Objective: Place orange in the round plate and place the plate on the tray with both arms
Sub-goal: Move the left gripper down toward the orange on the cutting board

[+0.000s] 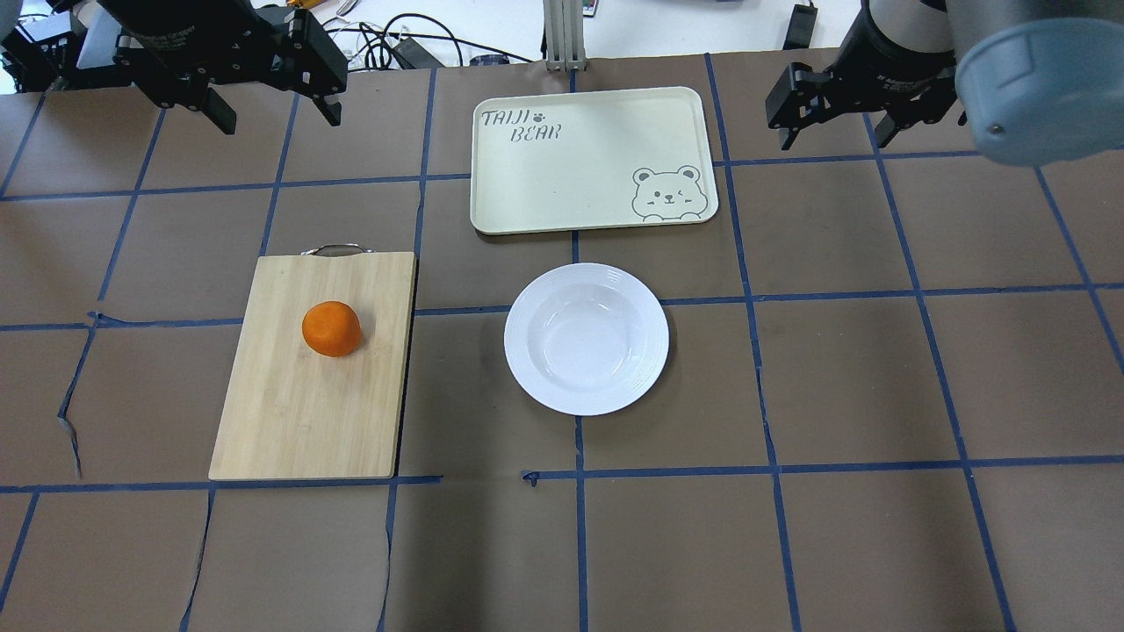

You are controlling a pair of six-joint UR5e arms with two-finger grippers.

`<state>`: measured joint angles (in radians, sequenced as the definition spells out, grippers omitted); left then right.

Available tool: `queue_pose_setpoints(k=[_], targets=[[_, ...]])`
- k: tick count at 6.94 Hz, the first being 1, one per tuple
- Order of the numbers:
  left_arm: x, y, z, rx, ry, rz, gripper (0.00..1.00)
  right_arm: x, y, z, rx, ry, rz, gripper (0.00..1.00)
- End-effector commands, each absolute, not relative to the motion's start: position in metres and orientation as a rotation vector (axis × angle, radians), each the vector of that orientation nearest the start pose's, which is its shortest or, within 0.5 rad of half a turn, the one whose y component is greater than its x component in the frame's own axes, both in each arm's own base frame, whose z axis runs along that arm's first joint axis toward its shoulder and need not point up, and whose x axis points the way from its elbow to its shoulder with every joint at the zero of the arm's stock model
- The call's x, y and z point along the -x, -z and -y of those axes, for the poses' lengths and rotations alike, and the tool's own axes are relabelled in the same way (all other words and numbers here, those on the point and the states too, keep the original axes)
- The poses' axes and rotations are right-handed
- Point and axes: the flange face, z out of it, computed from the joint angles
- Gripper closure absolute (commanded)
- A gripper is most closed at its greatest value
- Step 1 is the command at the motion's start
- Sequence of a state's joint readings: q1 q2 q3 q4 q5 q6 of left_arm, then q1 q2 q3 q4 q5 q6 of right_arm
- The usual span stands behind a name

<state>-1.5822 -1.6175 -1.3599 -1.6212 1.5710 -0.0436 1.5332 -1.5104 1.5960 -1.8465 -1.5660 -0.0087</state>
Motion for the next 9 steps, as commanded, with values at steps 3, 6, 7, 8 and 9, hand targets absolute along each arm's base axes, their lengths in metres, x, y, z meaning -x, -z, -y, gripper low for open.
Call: queue_pose_setpoints(k=[3, 6, 7, 8, 9], targets=[[0.1370, -0.5576, 0.4993, 0.075, 0.190, -3.137, 0.00, -0.1158, -0.4697, 0.5389, -0.042, 0.289, -3.126, 0.00], [0.1371, -0.5607, 0.4975, 0.077, 0.200, -3.138, 0.00, -0.1132, -0.4677, 0.5395, -0.043, 0.279, -3.129, 0.00], [0.1379, -0.5607, 0.4973, 0.075, 0.200, -3.139, 0.00, -0.1115, -0.4667, 0.5401, -0.047, 0.274, -3.129, 0.00], [0.1386, -0.5607, 0.4971, 0.072, 0.200, -3.139, 0.00, -0.1123, -0.4667, 0.5400, -0.043, 0.274, -3.129, 0.00], [0.1385, -0.5599, 0.4971, 0.072, 0.198, -3.137, 0.00, -0.1131, -0.4675, 0.5400, -0.043, 0.277, -3.129, 0.00]])
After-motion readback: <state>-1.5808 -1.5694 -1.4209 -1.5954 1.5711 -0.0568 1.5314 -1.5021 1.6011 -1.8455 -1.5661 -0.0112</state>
